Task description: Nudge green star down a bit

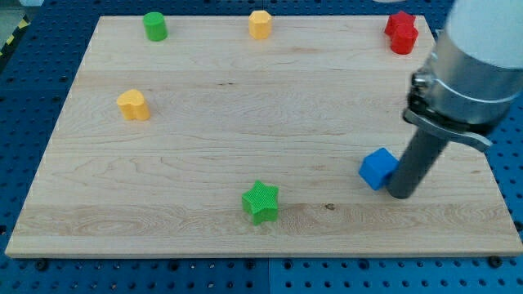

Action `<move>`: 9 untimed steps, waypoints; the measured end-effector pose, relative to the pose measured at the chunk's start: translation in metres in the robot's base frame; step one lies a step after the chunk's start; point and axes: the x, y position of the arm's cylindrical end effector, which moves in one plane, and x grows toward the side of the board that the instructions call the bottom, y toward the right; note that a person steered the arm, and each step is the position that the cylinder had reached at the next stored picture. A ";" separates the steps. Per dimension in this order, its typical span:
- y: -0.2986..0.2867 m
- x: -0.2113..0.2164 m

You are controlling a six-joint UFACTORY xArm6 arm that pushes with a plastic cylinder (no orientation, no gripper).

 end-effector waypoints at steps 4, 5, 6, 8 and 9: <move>-0.211 -0.041; -0.249 -0.016; -0.252 0.008; -0.216 0.015; -0.182 0.015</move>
